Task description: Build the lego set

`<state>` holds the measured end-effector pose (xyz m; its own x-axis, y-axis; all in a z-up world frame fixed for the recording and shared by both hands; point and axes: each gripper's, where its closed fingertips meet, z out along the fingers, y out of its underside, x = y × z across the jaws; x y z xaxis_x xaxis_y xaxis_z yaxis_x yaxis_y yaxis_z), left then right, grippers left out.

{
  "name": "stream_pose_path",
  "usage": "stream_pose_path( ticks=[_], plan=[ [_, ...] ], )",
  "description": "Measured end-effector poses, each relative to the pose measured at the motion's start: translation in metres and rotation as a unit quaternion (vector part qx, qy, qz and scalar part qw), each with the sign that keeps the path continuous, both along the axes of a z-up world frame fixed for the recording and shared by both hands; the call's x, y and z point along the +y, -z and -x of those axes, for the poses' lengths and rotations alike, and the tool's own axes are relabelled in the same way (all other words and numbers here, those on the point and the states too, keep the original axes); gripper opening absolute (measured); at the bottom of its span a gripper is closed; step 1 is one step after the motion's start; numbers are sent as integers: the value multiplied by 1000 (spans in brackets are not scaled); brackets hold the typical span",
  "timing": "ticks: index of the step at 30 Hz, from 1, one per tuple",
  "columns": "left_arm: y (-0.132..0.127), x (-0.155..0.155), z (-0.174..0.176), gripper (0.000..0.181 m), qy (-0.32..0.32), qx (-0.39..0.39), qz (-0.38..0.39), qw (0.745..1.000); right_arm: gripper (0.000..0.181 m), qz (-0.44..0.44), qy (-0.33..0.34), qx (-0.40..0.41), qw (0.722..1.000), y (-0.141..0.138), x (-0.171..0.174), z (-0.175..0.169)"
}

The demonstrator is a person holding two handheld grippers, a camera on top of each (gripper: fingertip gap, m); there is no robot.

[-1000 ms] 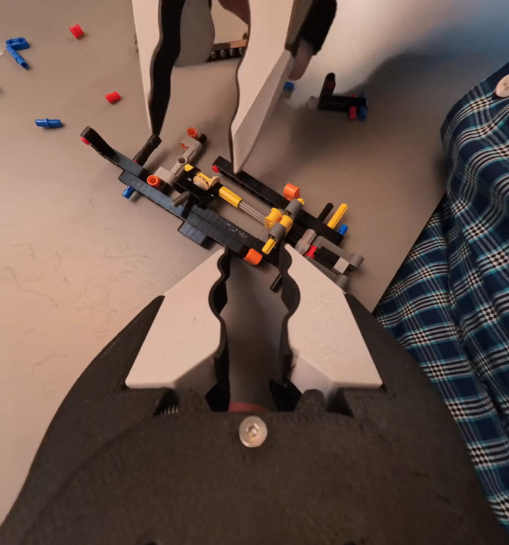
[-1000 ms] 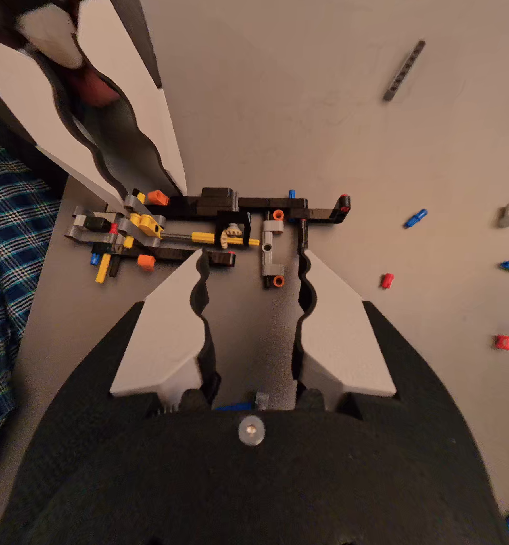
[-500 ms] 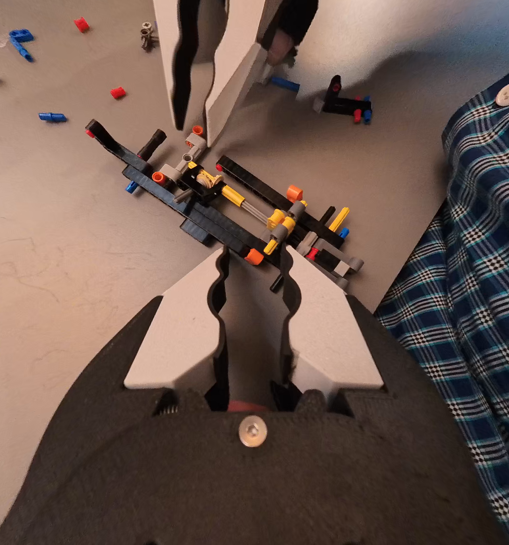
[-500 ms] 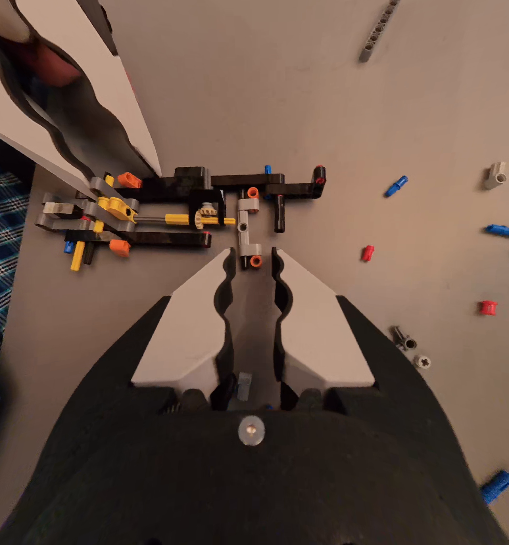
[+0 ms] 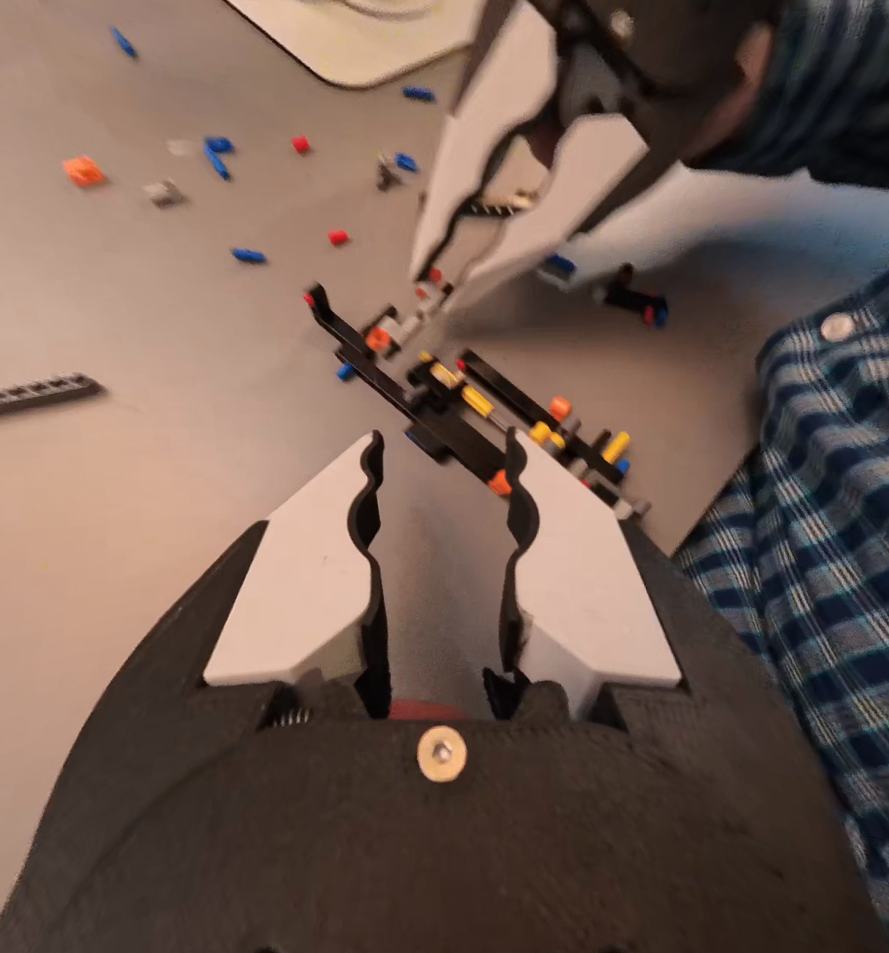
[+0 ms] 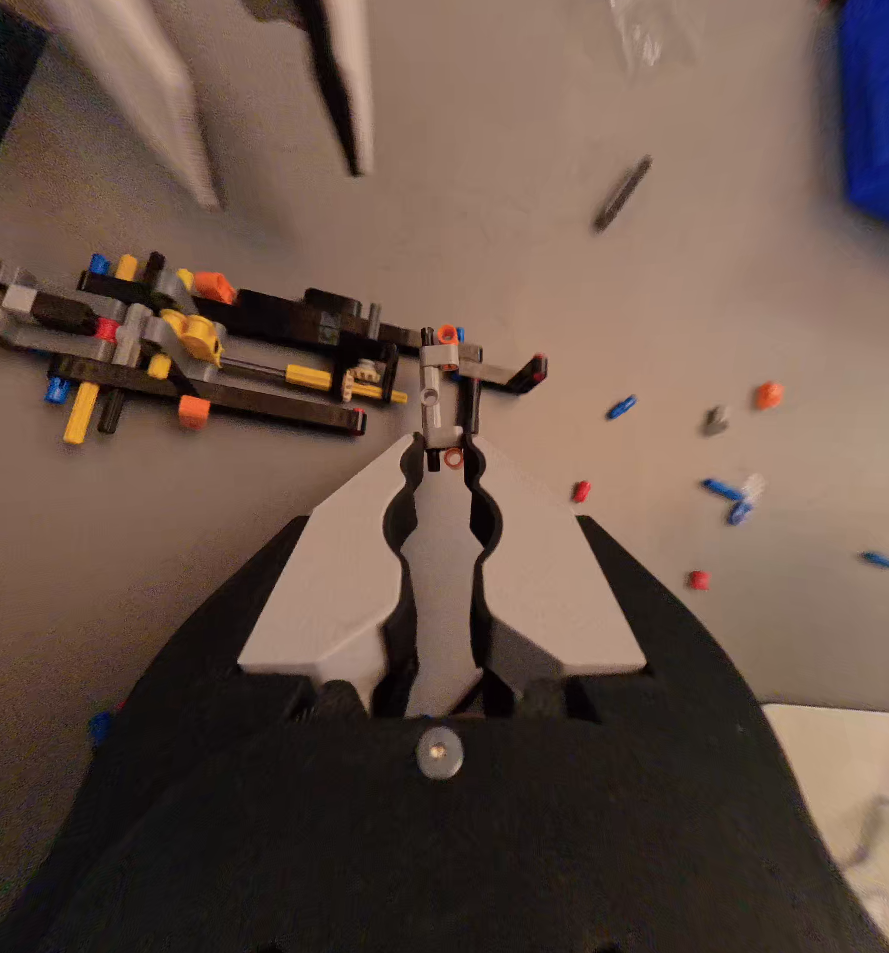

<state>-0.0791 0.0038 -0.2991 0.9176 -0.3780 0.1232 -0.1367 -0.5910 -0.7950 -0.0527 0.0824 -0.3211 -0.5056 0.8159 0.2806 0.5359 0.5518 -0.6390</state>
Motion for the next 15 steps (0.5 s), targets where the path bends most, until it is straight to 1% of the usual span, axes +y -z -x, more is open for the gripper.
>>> stream_pose_path(
  ticks=[2,4,7,10,12,15],
  plan=[
    [-12,15,0,44,-2,-3,-23,1000,12,-40,-20,41,998,-14,-4,1],
    [-17,32,3,41,-10,-1,-31,999,12,-70,-42,81,993,-31,-11,2],
    [-21,47,-1,32,-8,-50,-30,998,12,-95,-60,116,987,-46,-17,2],
    [-22,49,-8,17,15,-72,-28,997,12,-100,-61,131,984,-52,-16,1],
    [-22,50,-9,16,18,-70,-33,997,12,-112,-67,140,982,-54,-15,0],
    [-23,49,-9,15,23,-66,-42,997,12,-98,-69,133,984,-53,-14,0]
  ],
)
